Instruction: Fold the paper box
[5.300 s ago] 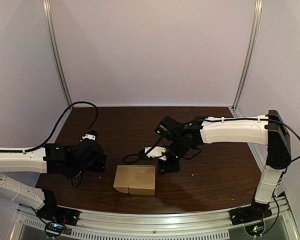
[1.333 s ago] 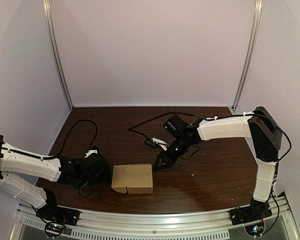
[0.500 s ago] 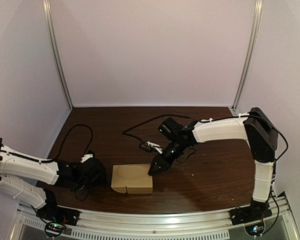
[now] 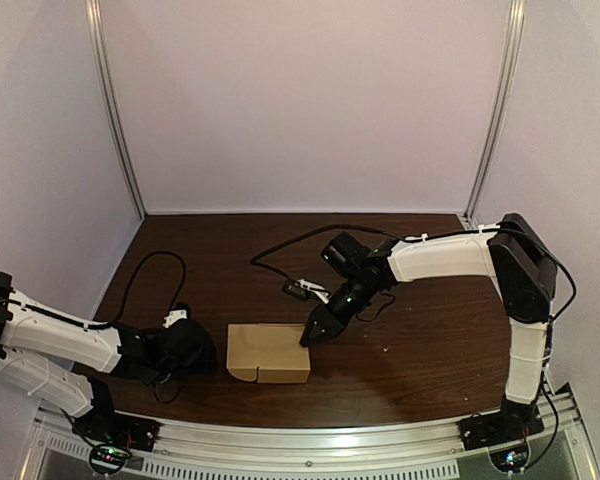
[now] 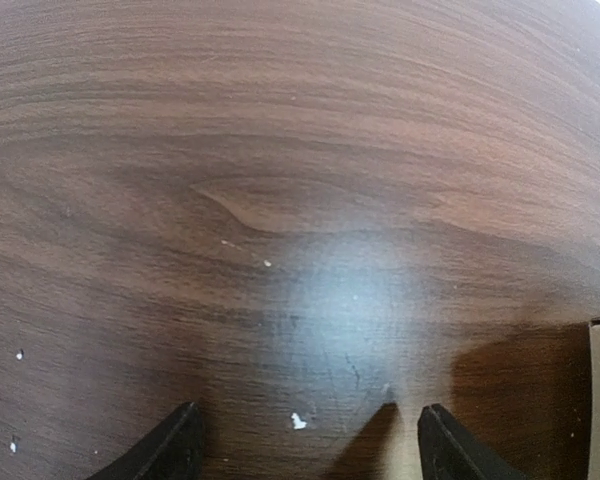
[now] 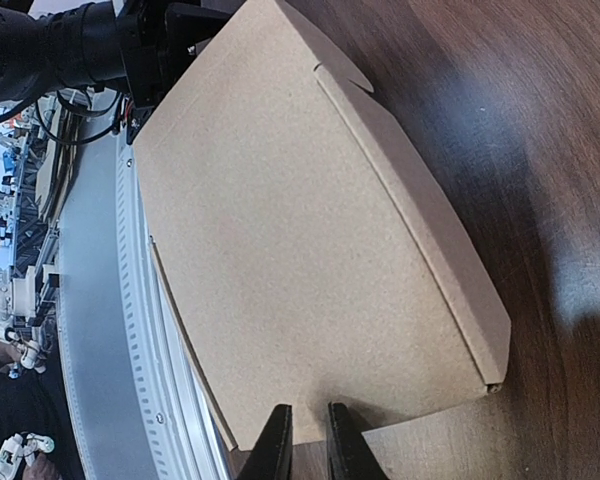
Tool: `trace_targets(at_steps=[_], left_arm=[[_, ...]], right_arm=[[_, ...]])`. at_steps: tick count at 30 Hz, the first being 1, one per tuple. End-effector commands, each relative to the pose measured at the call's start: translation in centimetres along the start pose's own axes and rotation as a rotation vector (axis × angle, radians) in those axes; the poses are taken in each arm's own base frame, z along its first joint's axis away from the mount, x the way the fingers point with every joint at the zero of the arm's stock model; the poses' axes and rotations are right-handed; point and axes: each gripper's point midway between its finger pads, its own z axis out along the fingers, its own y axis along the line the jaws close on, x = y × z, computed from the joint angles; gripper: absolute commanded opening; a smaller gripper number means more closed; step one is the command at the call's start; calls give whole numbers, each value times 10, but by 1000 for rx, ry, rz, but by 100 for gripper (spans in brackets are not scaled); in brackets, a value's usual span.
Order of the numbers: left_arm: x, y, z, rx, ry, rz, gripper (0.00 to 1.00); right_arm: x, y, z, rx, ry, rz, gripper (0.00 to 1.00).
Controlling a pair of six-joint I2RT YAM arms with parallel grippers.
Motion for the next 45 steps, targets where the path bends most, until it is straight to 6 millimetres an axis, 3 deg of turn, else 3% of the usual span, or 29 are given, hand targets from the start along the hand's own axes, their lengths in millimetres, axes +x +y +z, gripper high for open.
trace_targets(at_steps=[1,12,15,19,22,37,45], left_arm=[[6,-6,2,28,26,-5,76],[8,-17,9,30,36,35,76],[10,-36,17,71,42,88,76],[8,-80,27,155,55,148,76],[8,-95,31,182,62,161,75],[13,-125,24,292,90,192,73],[5,-123,16,257,82,264,72]], right_arm=[[26,-29,7,73,67,69,14],[28,-40,-1,95,54,84,14],[27,-42,-2,95,46,79,14],[19,-43,-1,82,30,70,15],[17,-44,0,80,28,66,15],[15,-53,5,79,31,66,17],[12,-71,-22,129,-4,107,19]])
